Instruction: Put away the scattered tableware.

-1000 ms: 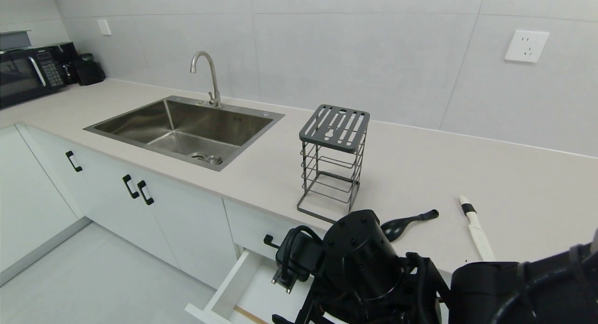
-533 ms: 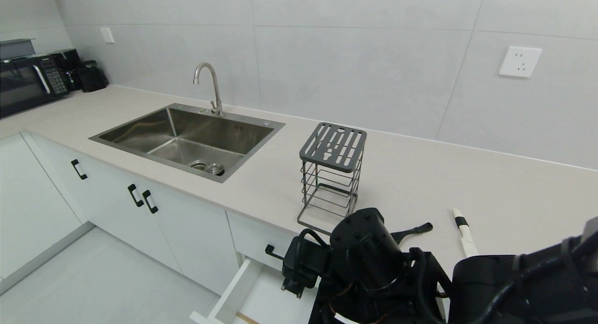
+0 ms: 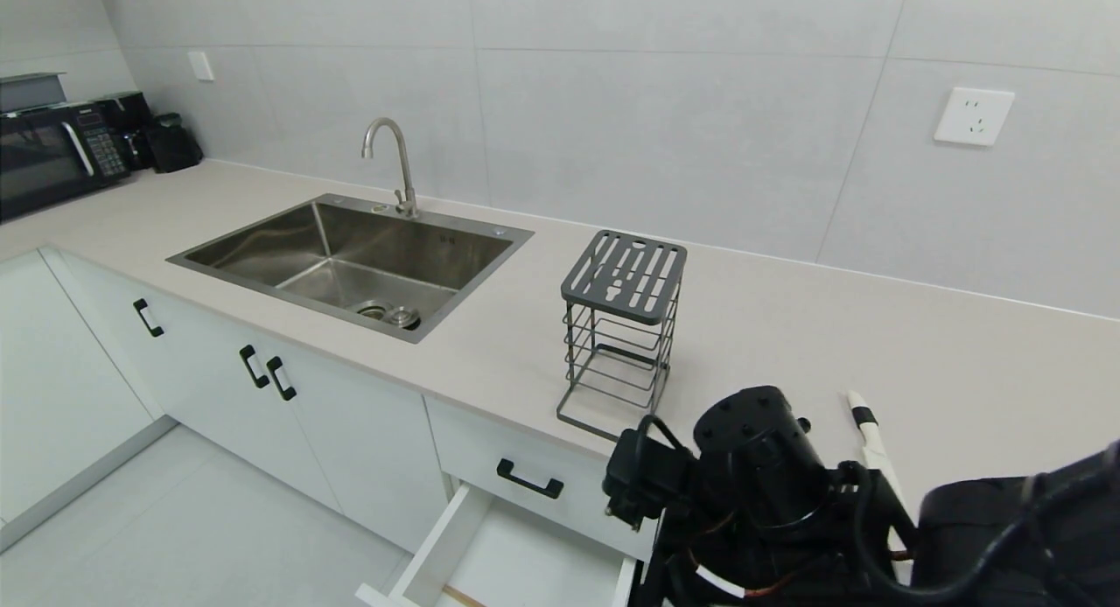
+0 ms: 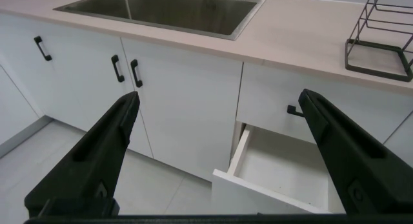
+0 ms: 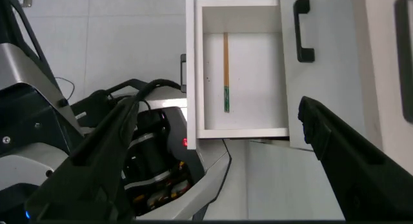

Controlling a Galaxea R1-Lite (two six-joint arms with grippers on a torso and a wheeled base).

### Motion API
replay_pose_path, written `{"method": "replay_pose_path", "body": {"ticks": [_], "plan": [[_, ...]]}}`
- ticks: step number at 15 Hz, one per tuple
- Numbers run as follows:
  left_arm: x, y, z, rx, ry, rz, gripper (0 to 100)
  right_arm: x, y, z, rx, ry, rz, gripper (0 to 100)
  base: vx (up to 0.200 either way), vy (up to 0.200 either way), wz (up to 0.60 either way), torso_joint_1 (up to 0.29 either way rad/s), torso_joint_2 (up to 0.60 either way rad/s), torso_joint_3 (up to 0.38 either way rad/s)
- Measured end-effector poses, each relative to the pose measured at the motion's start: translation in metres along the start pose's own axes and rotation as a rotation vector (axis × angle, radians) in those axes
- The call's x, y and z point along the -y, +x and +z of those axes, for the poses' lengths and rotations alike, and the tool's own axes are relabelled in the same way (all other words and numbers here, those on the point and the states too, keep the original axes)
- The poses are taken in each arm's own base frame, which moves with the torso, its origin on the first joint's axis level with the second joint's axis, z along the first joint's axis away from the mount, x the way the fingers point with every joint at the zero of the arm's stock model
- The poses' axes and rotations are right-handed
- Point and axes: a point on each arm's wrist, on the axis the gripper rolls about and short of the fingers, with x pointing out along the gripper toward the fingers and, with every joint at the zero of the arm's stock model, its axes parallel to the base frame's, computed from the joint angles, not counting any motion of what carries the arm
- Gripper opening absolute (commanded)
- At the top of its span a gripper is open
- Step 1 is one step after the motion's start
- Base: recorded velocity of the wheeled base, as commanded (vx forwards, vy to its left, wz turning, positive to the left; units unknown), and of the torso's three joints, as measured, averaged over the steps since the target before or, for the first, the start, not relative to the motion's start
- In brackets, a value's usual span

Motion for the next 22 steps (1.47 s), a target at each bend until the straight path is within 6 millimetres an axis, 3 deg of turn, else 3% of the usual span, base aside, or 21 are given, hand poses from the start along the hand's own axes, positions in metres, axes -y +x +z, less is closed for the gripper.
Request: {"method": "replay_pose_path", "body": {"ticks": [5,10,18,22], "plan": [[0.0,0.0,0.0,0.0,0.0,0.0,100,0.033,-0.045,-0.025,0.018,0.088,-0.126,100,0.0,0.0,0.0,0.0,0.0,0.0],[0.0,0.0,0.0,0.0,0.0,0.0,100,0.046,-0.067,-0.049,-0.01,0.096,-0.177,100,0.0,0.0,0.0,0.0,0.0,0.0],[0.0,0.0,0.0,0.0,0.0,0.0,100,0.058,-0.082,-0.061,-0.003,0.158,-0.225,100,0.0,0.0,0.0,0.0,0.0,0.0],[0.0,0.0,0.0,0.0,0.0,0.0,100,0.08,-0.077,-0.056,-0.011,0.196,-0.317,100,0.0,0.0,0.0,0.0,0.0,0.0]]}}
